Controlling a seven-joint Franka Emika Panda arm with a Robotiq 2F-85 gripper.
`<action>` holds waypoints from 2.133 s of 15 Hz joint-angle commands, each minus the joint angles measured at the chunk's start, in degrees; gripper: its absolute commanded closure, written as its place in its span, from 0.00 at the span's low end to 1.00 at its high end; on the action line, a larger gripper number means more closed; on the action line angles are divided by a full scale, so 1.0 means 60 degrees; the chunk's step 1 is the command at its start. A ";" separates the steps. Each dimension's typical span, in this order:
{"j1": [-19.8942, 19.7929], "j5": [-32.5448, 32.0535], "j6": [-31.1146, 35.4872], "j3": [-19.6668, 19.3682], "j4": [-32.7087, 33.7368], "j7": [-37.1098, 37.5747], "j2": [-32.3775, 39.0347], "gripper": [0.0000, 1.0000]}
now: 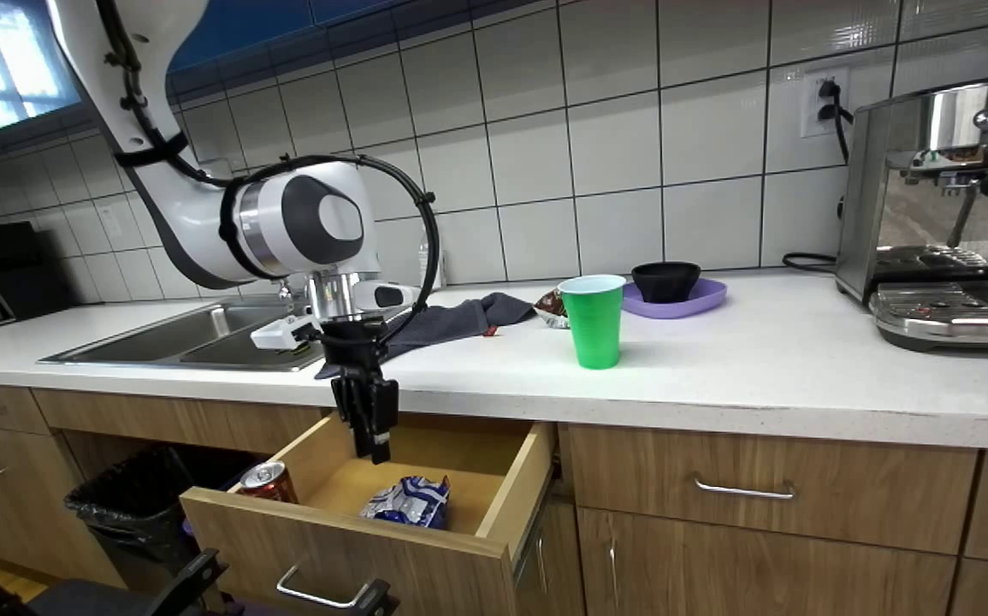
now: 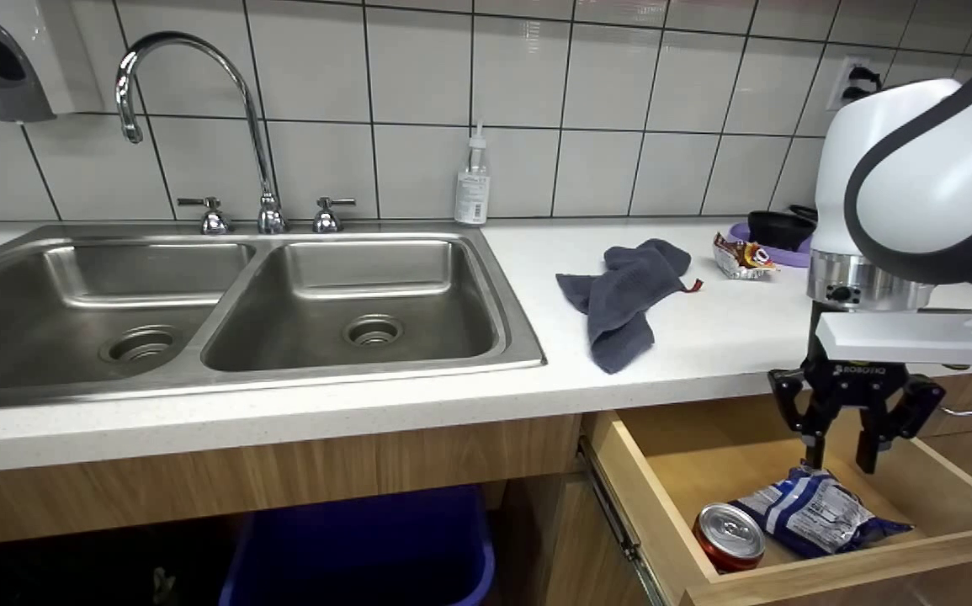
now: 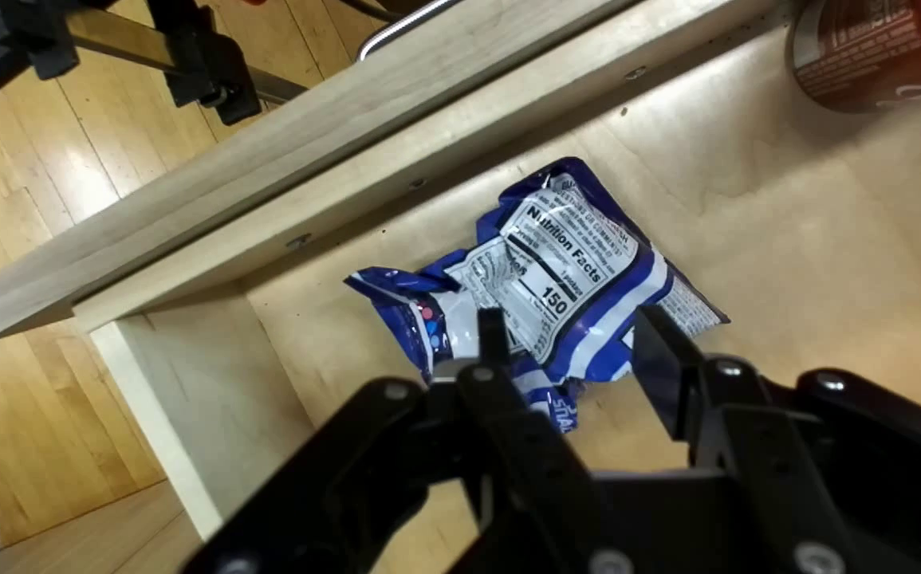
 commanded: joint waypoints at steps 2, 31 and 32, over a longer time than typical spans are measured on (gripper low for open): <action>0.0089 -0.0235 -0.0557 -0.0097 -0.0080 0.0000 -0.0787 0.15; -0.0915 0.0115 -0.1938 0.0216 0.2062 0.0514 -0.2303 0.00; -0.0932 0.0044 -0.1516 0.0169 0.1675 0.0036 -0.2462 0.00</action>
